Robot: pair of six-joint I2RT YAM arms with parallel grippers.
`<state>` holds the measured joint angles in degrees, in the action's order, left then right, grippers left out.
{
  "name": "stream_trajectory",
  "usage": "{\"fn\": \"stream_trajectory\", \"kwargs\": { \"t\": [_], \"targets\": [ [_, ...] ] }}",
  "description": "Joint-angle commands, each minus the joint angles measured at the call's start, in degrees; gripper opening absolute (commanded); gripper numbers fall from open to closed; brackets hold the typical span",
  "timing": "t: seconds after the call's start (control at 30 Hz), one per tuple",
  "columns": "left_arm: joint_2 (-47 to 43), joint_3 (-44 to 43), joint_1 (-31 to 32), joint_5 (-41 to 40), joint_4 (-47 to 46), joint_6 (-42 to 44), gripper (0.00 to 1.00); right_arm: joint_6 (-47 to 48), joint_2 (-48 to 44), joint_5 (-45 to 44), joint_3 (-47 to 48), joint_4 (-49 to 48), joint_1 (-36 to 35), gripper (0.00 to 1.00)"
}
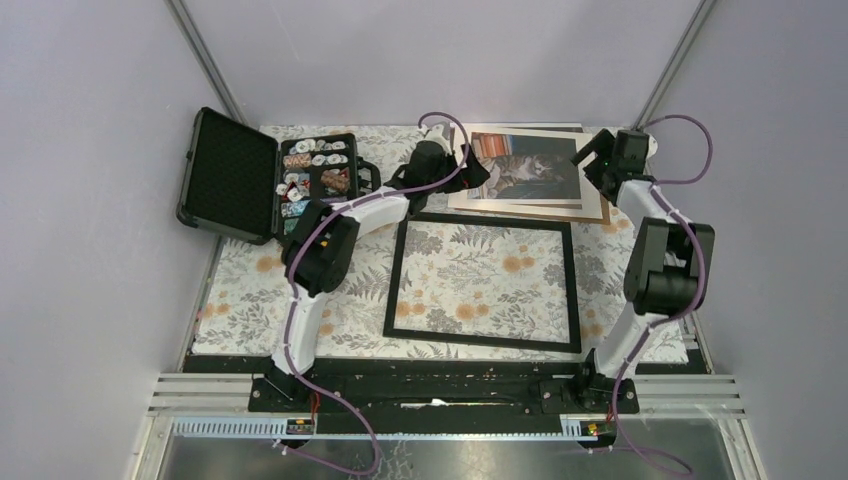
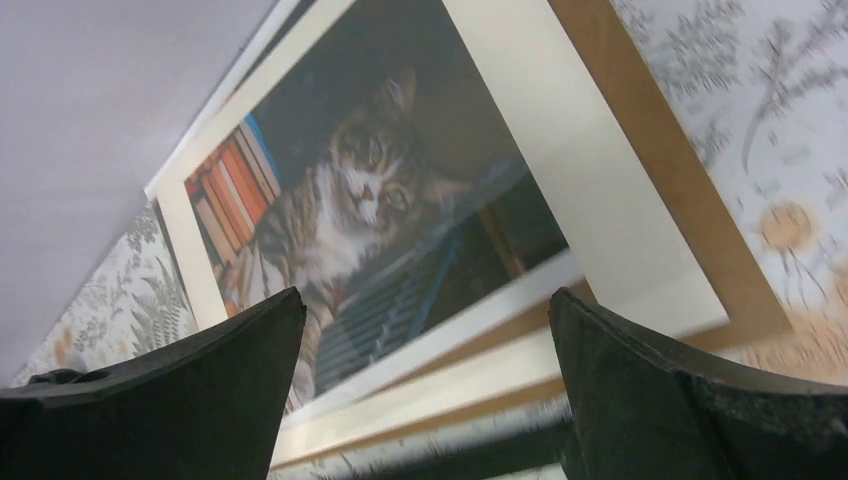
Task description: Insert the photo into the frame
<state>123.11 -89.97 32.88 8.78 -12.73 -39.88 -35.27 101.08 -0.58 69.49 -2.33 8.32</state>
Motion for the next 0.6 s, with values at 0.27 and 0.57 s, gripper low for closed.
{"fn": "stream_trajectory", "kwargs": {
  "t": [0.27, 0.57],
  "targets": [
    [14.52, -17.40, 2.27, 1.96, -6.73, 6.69, 0.99, -1.39, 18.21, 20.76, 17.88, 2.86, 10.81, 1.00],
    [16.02, -19.35, 3.32, 4.45, -6.42, 10.75, 0.99, 2.59, 23.44, 20.70, 21.94, 7.08, 10.93, 1.00]
  ]
}}
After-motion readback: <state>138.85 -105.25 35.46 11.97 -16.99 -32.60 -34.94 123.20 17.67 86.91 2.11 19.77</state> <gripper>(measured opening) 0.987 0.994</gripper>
